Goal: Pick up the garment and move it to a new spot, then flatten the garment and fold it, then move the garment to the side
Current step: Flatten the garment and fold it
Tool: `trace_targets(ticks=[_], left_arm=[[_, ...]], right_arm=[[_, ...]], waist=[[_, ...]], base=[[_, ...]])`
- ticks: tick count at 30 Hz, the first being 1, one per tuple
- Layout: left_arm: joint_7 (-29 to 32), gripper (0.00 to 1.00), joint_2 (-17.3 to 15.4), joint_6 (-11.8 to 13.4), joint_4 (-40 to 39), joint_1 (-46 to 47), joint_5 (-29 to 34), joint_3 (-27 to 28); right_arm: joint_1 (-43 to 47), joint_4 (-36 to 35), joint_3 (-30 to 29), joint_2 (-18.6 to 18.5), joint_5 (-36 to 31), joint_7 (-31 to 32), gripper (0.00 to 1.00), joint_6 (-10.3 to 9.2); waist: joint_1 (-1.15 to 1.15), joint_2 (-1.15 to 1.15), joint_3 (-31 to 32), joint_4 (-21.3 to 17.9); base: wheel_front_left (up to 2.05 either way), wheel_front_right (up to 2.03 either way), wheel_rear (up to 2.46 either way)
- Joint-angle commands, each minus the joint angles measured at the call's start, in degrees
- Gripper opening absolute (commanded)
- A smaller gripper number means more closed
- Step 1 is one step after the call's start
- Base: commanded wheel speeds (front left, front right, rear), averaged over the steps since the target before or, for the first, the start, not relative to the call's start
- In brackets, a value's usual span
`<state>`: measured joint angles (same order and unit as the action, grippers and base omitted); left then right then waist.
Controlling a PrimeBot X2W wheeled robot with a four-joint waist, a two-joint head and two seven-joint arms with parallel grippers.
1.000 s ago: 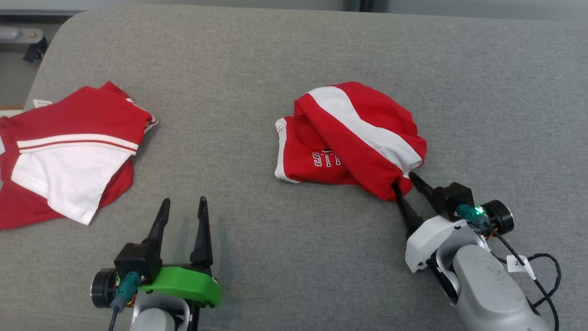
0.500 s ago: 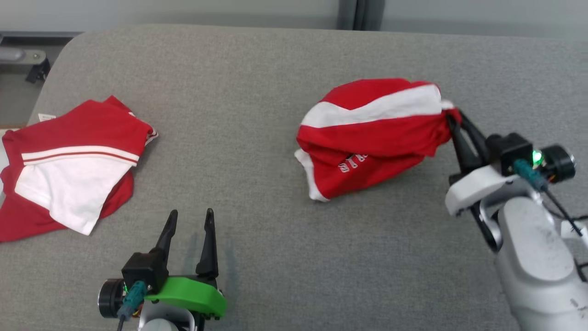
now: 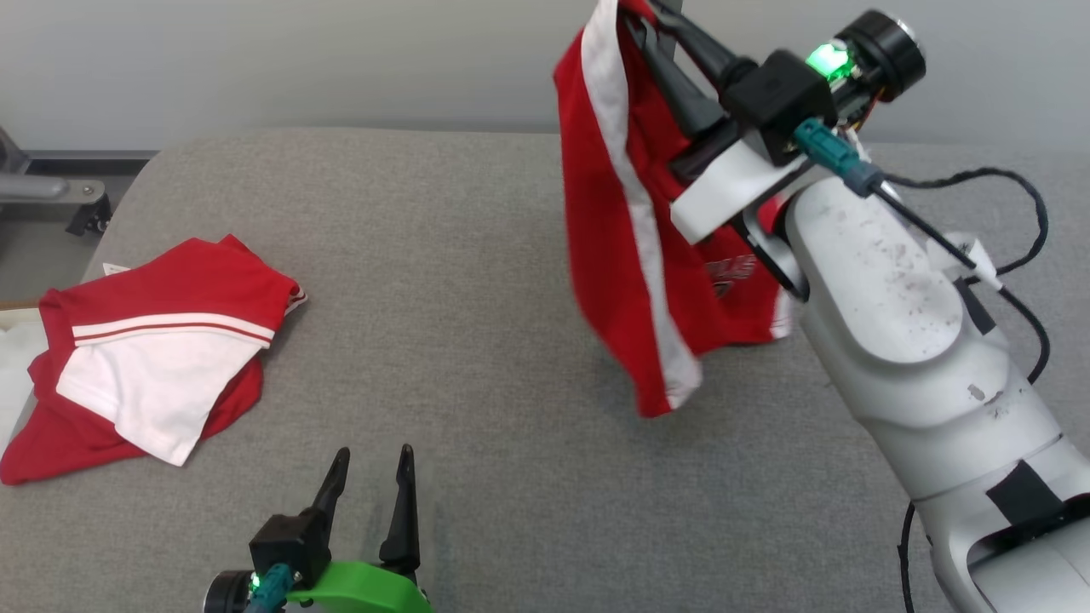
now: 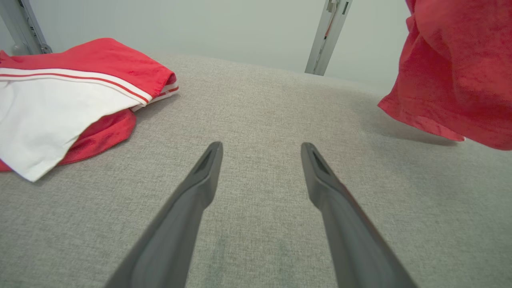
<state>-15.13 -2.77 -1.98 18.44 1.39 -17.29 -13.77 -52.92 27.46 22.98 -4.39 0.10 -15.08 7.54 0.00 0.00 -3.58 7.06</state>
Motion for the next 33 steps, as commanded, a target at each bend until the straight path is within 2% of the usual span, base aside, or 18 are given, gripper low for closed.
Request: trace_targets(ticks=[1, 5, 10, 14, 15, 16, 17, 20, 24, 28, 33], left_arm=[[0.0, 1.0, -0.3, 0.1, 0.0, -0.9, -0.2, 0.2], [0.0, 1.0, -0.3, 0.3, 0.3, -1.4, 0.1, 0.7], [0.0, 1.0, -0.3, 0.2, 0.0, -1.8, 0.7, 1.9], [0.0, 1.0, -0.2, -0.6, -0.1, -0.9, 1.6, 2.1], [0.0, 1.0, -0.2, -0.8, -0.1, -0.5, 1.7, 2.0], [0.0, 1.0, -0.2, -1.1, -0.2, -0.1, 1.7, 1.7], [0.0, 1.0, -0.2, -1.1, -0.3, 0.2, 1.6, 1.6], [0.0, 1.0, -0.3, -1.5, -0.6, 1.0, 1.3, 0.8], [0.0, 1.0, -0.2, -1.7, -1.1, 1.8, 0.9, -0.6], [0.0, 1.0, -0.2, -2.7, -1.1, 2.1, -0.1, -3.3], [0.0, 1.0, -0.3, -4.3, 0.4, 2.9, -2.7, -7.8]], right_arm=[[-0.8, 0.3, -1.0, 0.0, 0.6, -0.1, 0.0, -0.1], [0.7, 2.7, -4.2, 0.5, -0.9, -0.1, 0.0, -0.1], [7.5, 7.9, -11.2, -3.0, -4.8, -0.1, 0.0, -0.1], [16.5, 14.6, -19.5, -7.1, -9.4, -0.1, 0.0, -0.1], [18.2, 15.6, -21.3, -7.6, -10.3, -0.1, 0.15, -0.1], [20.6, 16.6, -23.6, -8.2, -11.4, -0.1, 0.47, -0.1], [22.4, 17.1, -25.3, -8.5, -12.3, -0.1, 1.0, -0.1], [28.0, 16.5, -30.8, -8.0, -14.1, -0.1, 1.0, -0.1], [32.6, 11.9, -35.5, -5.2, -14.5, -0.1, 1.0, -0.1], [35.8, 6.0, -37.0, -2.4, -12.8, -0.1, 1.0, -0.1], [37.4, -0.5, -36.0, -0.2, -10.5, -0.1, 1.0, -0.1]], waist=[[0.0, 0.0, 0.6, 0.4], [0.0, 0.0, 0.9, 0.2], [0.0, 0.0, 0.6, -1.0], [0.0, 0.0, -0.1, -2.5], [0.0, 0.0, -0.3, -2.8], [0.0, 0.0, -0.6, -3.2], [0.0, 0.0, -0.8, -3.5], [0.0, 0.0, -1.5, -4.7], [0.0, 0.0, -1.9, -6.2], [0.0, 0.0, -2.0, -7.3], [0.0, 0.0, -2.9, -8.7]], base=[[0.0, 0.0, 0.0], [0.0, 0.0, 0.0], [0.0, 0.0, 0.0], [0.0, 0.0, 0.0], [0.0, 0.0, 0.0], [0.0, 0.0, 0.0], [0.0, 0.0, 0.0], [0.0, 0.0, 0.0], [0.0, 0.0, 0.0], [0.0, 0.0, 0.0], [0.0, 0.0, 0.0]])
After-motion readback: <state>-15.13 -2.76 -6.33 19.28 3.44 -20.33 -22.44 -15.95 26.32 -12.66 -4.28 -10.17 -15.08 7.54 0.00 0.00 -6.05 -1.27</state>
